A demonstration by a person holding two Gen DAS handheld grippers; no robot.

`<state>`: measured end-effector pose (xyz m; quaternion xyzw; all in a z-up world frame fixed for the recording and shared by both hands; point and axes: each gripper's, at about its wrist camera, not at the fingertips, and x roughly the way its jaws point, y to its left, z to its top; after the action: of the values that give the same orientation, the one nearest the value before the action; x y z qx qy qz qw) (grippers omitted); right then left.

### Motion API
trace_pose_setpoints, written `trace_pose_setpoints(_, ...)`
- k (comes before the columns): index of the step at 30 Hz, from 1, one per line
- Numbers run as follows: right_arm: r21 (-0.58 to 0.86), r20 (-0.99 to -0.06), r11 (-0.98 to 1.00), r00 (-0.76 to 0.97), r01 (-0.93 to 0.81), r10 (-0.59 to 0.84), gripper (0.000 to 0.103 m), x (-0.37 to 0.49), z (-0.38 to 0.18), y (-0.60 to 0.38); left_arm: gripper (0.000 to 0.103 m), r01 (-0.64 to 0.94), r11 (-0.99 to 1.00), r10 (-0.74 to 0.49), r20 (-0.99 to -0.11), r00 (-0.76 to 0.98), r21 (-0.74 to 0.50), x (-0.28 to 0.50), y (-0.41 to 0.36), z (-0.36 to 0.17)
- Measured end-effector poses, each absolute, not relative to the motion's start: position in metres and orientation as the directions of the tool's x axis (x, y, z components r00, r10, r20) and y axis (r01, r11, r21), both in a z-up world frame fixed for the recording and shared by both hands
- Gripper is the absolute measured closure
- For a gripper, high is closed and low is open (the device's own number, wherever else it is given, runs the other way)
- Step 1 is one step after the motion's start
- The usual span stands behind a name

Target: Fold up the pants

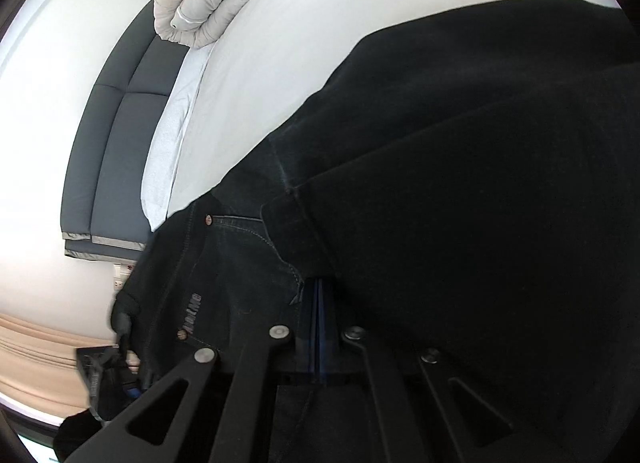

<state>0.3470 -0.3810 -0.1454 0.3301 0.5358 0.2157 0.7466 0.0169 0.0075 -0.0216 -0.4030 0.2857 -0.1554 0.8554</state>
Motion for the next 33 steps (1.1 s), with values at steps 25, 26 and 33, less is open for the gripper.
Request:
trace_pose_setpoints(25, 0.916, -0.356, 0.402, 0.488, 0.011, 0.797, 0.013, 0.275, -0.125, -0.505, 0.086, 0.572, 0.819, -0.437, -0.692, 0.574, -0.043, 0.000, -0.345, 0.001)
trace_pose_setpoints(26, 0.911, -0.365, 0.413, 0.487, 0.009, 0.793, 0.014, 0.273, -0.126, -0.510, 0.086, 0.584, 0.811, -0.432, -0.696, 0.574, -0.022, -0.004, -0.353, 0.001)
trace_pose_setpoints(33, 0.821, -0.522, 0.570, 0.452, 0.035, 0.723, 0.081, 0.284, -0.132, -0.520, 0.086, 0.636, 0.768, -0.399, -0.718, 0.570, 0.078, -0.018, -0.395, -0.017)
